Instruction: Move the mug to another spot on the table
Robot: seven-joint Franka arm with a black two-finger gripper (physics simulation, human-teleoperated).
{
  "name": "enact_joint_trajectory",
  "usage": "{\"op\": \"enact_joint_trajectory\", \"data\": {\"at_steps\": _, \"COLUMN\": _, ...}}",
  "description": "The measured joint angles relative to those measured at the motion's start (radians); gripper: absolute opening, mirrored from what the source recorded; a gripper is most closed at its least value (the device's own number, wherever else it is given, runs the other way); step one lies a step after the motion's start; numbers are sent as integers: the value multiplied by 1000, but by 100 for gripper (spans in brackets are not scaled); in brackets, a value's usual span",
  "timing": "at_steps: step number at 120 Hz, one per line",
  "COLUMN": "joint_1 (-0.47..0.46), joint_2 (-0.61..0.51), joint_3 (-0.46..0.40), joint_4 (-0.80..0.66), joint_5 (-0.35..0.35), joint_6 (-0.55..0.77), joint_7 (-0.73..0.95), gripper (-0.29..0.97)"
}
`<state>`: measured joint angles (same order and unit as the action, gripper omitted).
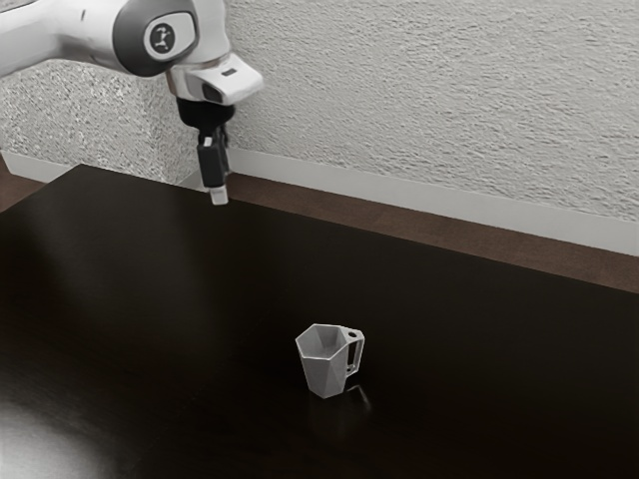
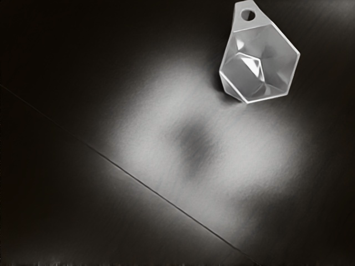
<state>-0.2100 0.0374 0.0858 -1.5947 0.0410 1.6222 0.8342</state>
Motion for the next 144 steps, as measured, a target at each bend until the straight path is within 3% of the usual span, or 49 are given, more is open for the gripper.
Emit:
{"op": "enact_joint_trajectory", "data": {"at_steps": 38, "joint_1": 32, "joint_2": 2, "joint_3": 0, "joint_4": 0, "joint_5": 0, "joint_6": 2, "joint_7": 10, "gripper": 68}}
{"op": "enact_joint_trajectory", "data": {"at_steps": 56, "joint_1": 1, "joint_2": 40, "joint_3": 1, "joint_4": 5, "joint_5": 2, "joint_6": 2, "joint_7": 9, "gripper": 68}}
{"op": "enact_joint_trajectory", "data": {"at_steps": 80, "joint_1": -113, "joint_2": 166, "joint_3": -1, "joint_4": 90, "joint_5": -46, "joint_6": 2, "joint_7": -7, "gripper": 68}}
{"op": "enact_joint_trajectory", "data": {"at_steps": 99, "joint_1": -142, "joint_2": 276, "joint_3": 8, "joint_4": 145, "joint_5": -55, "joint_6": 35, "joint_7": -30, "gripper": 68}}
{"op": "enact_joint_trajectory", "data": {"at_steps": 144, "joint_1": -212, "joint_2": 432, "joint_3": 13, "joint_4": 128, "joint_5": -59, "joint_6": 178, "joint_7": -131, "gripper": 68}}
